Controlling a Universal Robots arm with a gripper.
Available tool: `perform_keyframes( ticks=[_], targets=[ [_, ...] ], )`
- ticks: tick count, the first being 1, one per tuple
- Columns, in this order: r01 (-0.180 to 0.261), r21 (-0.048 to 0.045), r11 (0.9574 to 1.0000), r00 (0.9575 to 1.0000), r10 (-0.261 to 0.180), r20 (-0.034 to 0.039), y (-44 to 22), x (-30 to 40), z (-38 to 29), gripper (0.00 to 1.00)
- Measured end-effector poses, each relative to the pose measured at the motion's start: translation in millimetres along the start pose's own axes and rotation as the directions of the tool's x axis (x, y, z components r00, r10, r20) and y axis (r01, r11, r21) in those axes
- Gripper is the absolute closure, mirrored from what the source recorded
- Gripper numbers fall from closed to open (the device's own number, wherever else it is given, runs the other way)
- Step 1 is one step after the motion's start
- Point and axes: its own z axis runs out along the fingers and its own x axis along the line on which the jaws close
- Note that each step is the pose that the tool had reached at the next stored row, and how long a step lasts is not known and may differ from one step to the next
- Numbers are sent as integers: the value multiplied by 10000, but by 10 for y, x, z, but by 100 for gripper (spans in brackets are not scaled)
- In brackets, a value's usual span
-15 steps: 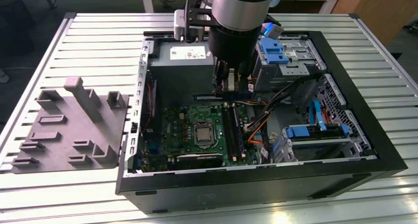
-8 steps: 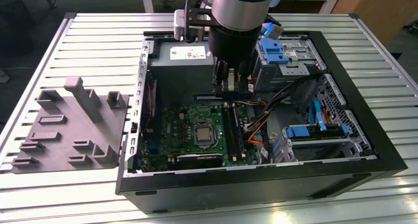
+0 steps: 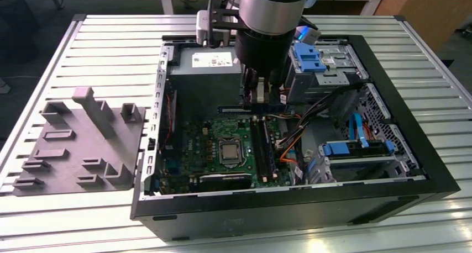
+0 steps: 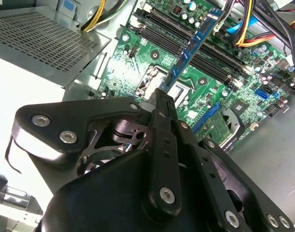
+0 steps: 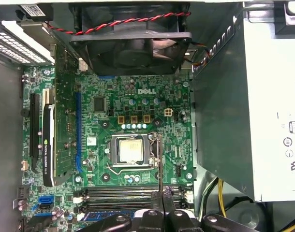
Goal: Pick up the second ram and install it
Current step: 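Insert the second ram into the second slot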
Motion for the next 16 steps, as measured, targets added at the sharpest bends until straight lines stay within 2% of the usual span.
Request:
perform_keyframes(
  ticks=[16],
  targets=[
    [-204, 5, 9998, 9998, 204, 11, 0, 0, 0, 88]
  ],
)
